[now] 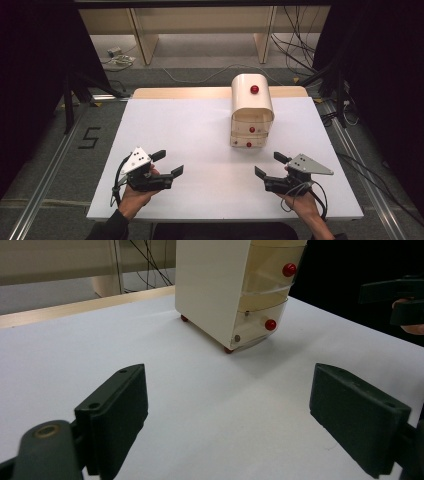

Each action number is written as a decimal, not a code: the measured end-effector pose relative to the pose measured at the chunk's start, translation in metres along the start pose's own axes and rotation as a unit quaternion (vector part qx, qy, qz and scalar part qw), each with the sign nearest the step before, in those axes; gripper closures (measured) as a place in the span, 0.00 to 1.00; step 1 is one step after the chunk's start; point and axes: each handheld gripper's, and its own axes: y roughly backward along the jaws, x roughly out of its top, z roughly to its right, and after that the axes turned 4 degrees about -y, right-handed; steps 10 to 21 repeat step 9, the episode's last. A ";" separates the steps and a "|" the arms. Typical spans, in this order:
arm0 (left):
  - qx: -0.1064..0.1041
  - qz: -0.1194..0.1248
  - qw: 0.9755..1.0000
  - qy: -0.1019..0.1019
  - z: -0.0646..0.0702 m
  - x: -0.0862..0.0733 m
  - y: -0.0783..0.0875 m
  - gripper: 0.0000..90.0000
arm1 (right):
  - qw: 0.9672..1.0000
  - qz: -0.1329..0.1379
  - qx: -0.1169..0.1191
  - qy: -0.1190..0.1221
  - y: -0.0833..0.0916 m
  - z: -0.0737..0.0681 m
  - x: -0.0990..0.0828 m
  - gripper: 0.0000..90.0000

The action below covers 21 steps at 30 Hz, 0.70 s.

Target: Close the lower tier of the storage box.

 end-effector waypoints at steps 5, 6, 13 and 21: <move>0.000 0.002 1.000 -0.002 0.000 0.001 0.000 0.17 | 1.000 -0.001 -0.002 0.001 0.000 0.000 0.000 0.18; 0.000 0.001 1.000 -0.002 -0.001 0.001 0.001 0.17 | 1.000 -0.002 -0.002 0.001 0.000 0.001 0.000 0.18; 0.001 0.002 1.000 -0.001 -0.001 0.000 0.001 0.17 | 1.000 -0.003 -0.004 0.001 -0.001 0.001 0.000 0.18; 0.001 0.002 1.000 -0.001 -0.001 0.000 0.001 0.17 | 1.000 -0.003 -0.004 0.001 -0.001 0.001 0.000 0.18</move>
